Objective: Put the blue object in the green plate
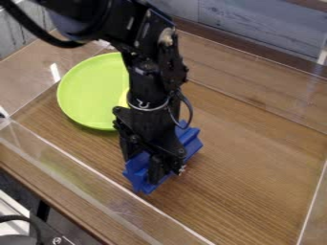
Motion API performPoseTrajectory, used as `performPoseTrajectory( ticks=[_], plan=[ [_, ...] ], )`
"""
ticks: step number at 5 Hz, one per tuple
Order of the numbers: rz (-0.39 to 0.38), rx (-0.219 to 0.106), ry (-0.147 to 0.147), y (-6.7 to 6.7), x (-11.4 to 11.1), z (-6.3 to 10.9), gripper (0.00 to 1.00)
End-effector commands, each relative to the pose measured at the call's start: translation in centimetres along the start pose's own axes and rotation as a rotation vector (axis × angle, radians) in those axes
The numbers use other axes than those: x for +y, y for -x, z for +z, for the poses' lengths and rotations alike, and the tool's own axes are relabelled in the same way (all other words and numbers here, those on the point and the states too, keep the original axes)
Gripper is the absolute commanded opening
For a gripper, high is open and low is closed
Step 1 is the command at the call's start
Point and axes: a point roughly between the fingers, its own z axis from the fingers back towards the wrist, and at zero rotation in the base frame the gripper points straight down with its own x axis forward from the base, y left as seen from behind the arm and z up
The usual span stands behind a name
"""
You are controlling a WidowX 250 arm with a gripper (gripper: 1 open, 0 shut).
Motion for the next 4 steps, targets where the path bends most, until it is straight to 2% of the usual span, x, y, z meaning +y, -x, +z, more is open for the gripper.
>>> performPoseTrajectory(
  ticks=[1,2,4],
  plan=[
    [0.047,-0.026,-0.005,-0.9,0.4,1.4,0.00],
    [0.093,-0.017,-0.003,-1.2,0.8,2.1,0.00],
    [0.197,-0.002,-0.003,-1.3,-0.9,4.2,0.00]
  ],
)
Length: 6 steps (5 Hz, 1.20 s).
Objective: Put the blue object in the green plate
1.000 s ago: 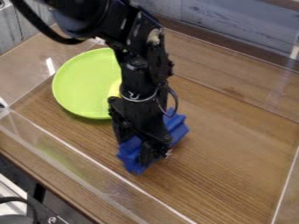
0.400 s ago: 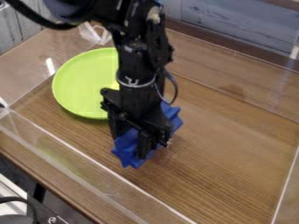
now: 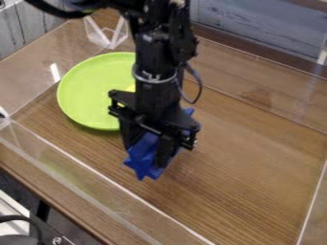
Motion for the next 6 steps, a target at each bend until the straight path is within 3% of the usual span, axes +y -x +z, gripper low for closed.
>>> performPoseTrajectory(
  ticks=[1,2,4,5,6],
  plan=[
    [-0.016,-0.062,0.005,-0.3,0.7,2.3,0.00],
    [-0.044,-0.072,0.006,0.2,1.4,2.8,0.00],
    [-0.070,-0.120,0.006,0.5,2.2,4.9,0.00],
    [0.005,-0.152,0.000,0.0,4.2,6.0,0.00],
    [0.090,-0.188,-0.017,-1.3,6.7,7.3,0.00]
  ],
)
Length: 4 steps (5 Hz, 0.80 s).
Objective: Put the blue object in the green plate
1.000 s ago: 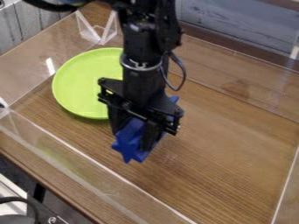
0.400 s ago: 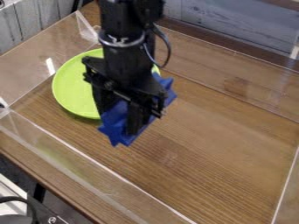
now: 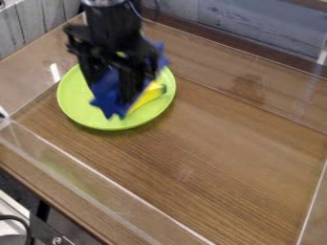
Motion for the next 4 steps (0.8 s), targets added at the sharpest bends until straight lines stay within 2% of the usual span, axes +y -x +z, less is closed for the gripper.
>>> performPoseTrajectory(
  ticks=[1,2,4],
  plan=[
    [0.070,-0.063,-0.013,-3.3,1.8,2.1,0.00],
    [0.111,-0.088,-0.021,-5.3,3.1,2.7,0.00],
    [0.087,-0.114,-0.026,-6.7,6.2,1.0,0.00]
  ],
)
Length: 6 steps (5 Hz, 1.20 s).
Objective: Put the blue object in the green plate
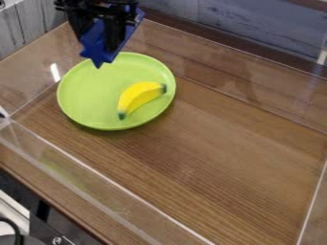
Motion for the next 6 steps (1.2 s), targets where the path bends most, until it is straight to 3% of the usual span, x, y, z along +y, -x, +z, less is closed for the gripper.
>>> performPoseTrajectory(
  ticks=[1,2,3,4,6],
  plan=[
    [-0.010,-0.065,-0.010,-1.4,0.7,-0.6,0.00],
    [-0.021,-0.085,-0.010,-2.0,1.0,-2.9,0.00],
    [-0.007,-0.083,-0.016,-2.3,1.0,-2.4,1.00],
    [0.005,-0.073,-0.015,-2.7,0.6,-1.2,1.00],
    [0.073,-0.054,-0.024,-2.6,1.7,-1.5,1.00]
  ],
)
